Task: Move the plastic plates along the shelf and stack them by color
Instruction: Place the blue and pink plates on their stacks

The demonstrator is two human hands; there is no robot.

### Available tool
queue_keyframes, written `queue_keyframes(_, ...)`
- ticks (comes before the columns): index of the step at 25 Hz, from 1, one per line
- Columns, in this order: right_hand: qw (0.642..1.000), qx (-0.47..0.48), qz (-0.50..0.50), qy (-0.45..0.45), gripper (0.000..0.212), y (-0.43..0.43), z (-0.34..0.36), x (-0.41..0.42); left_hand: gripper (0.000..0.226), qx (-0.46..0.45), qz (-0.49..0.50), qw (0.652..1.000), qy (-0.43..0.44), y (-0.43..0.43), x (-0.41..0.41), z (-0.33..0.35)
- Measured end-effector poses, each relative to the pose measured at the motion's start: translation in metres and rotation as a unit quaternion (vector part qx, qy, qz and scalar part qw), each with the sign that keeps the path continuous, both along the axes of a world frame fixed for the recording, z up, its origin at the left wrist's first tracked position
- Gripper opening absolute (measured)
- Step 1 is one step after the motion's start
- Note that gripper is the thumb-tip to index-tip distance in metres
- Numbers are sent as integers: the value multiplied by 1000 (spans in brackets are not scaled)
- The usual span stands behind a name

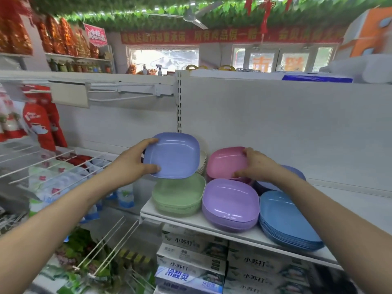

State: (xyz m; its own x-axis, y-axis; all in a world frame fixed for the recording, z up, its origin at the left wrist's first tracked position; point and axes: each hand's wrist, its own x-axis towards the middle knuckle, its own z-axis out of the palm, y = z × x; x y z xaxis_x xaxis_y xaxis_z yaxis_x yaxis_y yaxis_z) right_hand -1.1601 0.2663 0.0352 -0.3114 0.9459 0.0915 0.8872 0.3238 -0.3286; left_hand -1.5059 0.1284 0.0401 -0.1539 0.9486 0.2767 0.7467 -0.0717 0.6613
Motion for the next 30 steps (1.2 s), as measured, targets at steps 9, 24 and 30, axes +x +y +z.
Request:
queue_keyframes(9, 985, -37, 1, -170, 66, 13, -4, -4, 75, 18, -49, 997, -50, 41, -3, -4)
queue_keyframes(24, 950, 176, -239, 97, 41, -137, 12, 35, 79, -12, -233, 972, -1, 54, 53, -5)
queue_keyframes(30, 927, 203, -294, 117, 37, -209, 5, 67, 98, -41, -274, 961, -5, 91, 116, -4)
